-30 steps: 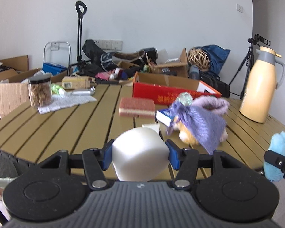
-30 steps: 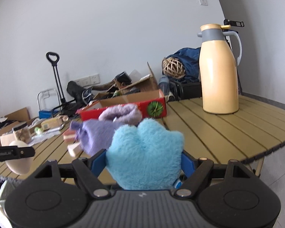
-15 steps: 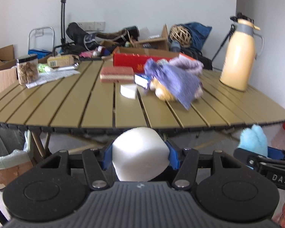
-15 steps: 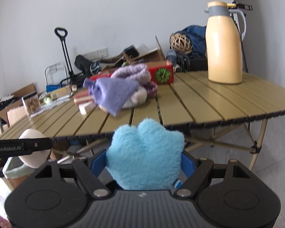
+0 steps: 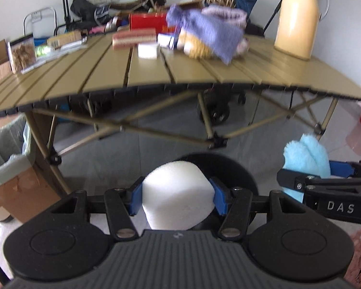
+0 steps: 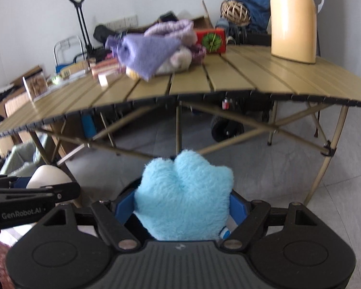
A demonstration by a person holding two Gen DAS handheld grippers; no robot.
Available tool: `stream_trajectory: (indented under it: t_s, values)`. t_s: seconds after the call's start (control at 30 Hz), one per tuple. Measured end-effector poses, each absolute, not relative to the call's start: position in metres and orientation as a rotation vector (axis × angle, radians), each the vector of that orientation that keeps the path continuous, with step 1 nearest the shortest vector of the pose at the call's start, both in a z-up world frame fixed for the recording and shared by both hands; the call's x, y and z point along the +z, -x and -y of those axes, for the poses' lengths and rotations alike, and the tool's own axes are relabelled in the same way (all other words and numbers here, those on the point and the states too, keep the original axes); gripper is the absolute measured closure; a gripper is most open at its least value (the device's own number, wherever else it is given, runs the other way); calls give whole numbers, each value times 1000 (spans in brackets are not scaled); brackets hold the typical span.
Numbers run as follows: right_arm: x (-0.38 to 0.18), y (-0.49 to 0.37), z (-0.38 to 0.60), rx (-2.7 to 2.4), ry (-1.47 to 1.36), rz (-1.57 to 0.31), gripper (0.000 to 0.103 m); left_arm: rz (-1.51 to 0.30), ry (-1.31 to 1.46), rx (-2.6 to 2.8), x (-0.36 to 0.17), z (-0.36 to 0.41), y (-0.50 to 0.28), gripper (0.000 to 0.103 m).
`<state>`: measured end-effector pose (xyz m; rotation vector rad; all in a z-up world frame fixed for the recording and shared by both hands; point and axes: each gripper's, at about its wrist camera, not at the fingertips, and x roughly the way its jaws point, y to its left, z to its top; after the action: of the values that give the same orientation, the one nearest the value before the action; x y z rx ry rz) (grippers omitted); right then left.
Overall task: Collect trash
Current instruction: 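Lift both held items off the table and carry them down toward the black bin, then lower the blue plush into the bin and open the right gripper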
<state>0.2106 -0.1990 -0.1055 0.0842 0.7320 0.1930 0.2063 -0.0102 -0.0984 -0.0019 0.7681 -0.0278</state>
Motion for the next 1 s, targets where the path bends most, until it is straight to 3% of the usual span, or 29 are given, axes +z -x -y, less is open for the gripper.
stream_trajectory:
  t_s: [0.33,1.0]
  values:
    - [-136,-221,186,187,-40,-886,24,-940,22,55,-139,0,-217,45]
    - [-173,-246,160,205,9,-1025,24,-1043,71,184,-174,-37,-231,46]
